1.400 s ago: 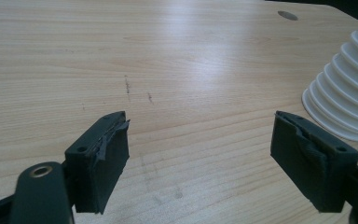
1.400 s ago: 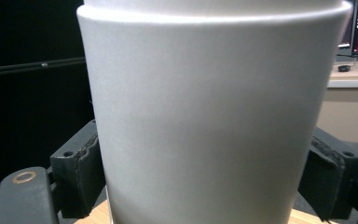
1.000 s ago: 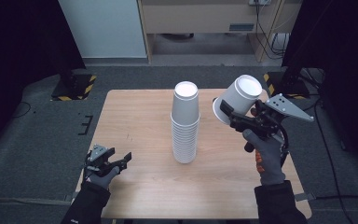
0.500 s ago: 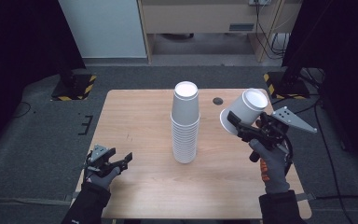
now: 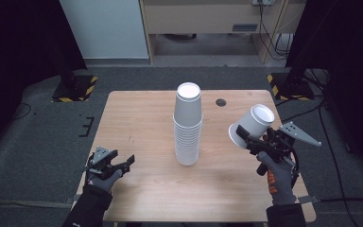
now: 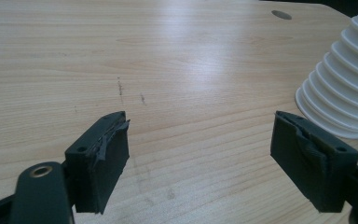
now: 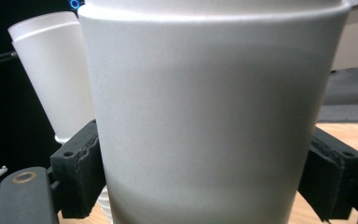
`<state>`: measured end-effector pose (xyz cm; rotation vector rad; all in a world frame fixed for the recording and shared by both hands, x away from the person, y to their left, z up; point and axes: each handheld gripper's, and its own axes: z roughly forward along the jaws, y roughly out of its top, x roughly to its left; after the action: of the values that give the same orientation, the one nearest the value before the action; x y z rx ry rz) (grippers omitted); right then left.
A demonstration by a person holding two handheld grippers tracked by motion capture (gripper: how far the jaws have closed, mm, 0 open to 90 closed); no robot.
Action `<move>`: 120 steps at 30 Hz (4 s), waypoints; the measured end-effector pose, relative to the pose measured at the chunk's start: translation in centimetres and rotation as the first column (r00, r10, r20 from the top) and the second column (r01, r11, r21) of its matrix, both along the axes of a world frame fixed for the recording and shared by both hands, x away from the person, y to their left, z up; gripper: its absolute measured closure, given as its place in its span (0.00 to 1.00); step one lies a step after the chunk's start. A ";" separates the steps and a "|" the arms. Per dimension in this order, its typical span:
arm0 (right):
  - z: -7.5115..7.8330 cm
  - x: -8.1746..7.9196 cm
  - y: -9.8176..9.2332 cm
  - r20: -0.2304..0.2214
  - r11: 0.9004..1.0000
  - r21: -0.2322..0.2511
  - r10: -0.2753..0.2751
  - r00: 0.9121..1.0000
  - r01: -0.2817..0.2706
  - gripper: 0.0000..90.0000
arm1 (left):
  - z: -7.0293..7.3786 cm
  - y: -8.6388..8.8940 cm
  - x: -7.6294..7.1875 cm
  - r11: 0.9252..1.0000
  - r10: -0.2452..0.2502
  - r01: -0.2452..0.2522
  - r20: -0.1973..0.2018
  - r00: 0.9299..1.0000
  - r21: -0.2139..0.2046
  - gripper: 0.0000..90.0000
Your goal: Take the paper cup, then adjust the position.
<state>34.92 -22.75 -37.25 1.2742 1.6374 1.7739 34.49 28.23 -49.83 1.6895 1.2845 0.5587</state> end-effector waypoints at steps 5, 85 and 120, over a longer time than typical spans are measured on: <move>-0.9 -0.1 -0.3 -0.022 1.000 0.003 0.001 1.000 -0.001 0.17 | 0.1 -0.1 0.0 1.000 -0.004 0.004 0.005 1.000 0.009 0.20; -5.5 -0.4 -0.3 -0.151 0.965 0.251 0.119 0.981 -0.078 0.17 | 3.0 -12.3 -3.0 0.902 -0.431 0.428 0.178 0.885 0.061 0.43; -5.3 -0.7 -0.3 -0.143 0.959 0.269 0.128 0.981 -0.086 0.17 | 4.7 -18.8 -2.3 0.854 -0.515 0.517 0.211 0.830 0.051 0.39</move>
<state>34.24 -23.06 -42.51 1.5025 1.6239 2.0575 32.22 9.43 -45.10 1.8157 0.6243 0.3928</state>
